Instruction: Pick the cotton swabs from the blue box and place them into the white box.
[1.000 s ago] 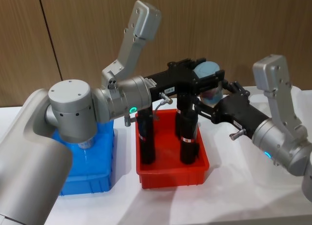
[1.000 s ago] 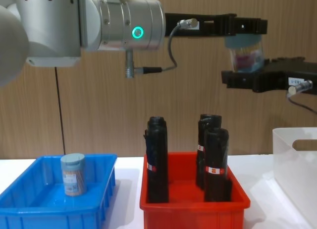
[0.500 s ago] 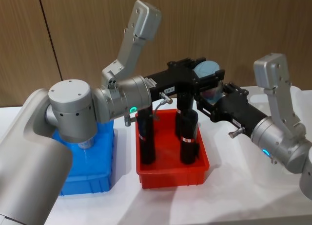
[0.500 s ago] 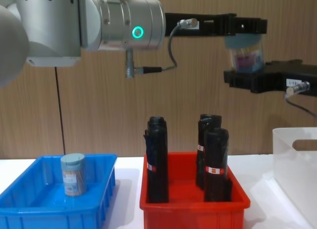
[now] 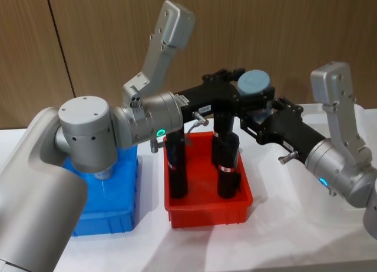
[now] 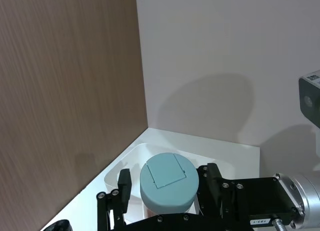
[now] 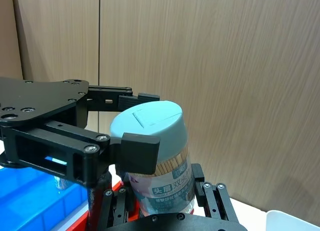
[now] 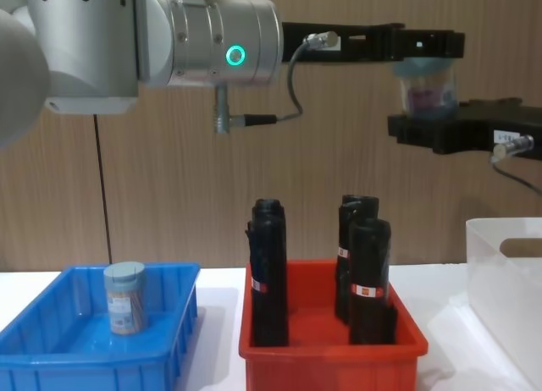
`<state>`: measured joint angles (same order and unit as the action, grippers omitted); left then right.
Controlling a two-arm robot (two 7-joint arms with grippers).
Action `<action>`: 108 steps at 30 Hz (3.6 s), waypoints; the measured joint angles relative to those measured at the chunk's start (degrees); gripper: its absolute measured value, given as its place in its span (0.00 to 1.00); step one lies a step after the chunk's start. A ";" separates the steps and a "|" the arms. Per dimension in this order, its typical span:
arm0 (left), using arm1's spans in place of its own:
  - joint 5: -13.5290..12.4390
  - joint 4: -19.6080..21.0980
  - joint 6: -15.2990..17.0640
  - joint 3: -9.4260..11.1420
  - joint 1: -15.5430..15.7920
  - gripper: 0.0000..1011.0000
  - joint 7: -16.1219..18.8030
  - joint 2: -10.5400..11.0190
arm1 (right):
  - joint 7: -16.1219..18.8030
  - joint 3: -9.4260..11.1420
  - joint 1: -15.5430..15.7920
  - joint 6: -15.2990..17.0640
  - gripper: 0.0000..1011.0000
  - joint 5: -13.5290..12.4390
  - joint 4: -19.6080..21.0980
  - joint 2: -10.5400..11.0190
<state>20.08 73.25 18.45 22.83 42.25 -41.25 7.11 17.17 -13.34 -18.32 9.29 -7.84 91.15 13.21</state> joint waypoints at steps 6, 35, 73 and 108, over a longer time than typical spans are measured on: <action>-0.02 0.00 0.00 0.00 0.00 0.99 -0.01 0.00 | -0.04 0.00 0.03 -0.13 0.65 -0.08 0.07 0.06; -0.02 0.00 -0.02 0.00 0.00 0.99 0.00 0.00 | -3.72 2.09 -0.16 -0.41 0.65 -1.78 -6.26 1.45; -0.02 0.00 -0.01 0.00 0.00 0.99 0.00 0.00 | -5.01 7.14 -8.19 5.50 0.83 -4.01 -27.67 3.74; -0.02 0.00 -0.01 0.00 0.00 0.99 0.00 0.00 | -5.80 8.60 -5.66 0.76 0.99 -5.68 -21.19 4.61</action>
<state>20.06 73.24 18.43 22.83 42.25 -41.25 7.11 11.37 -4.74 -23.98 10.05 -13.52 69.96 17.82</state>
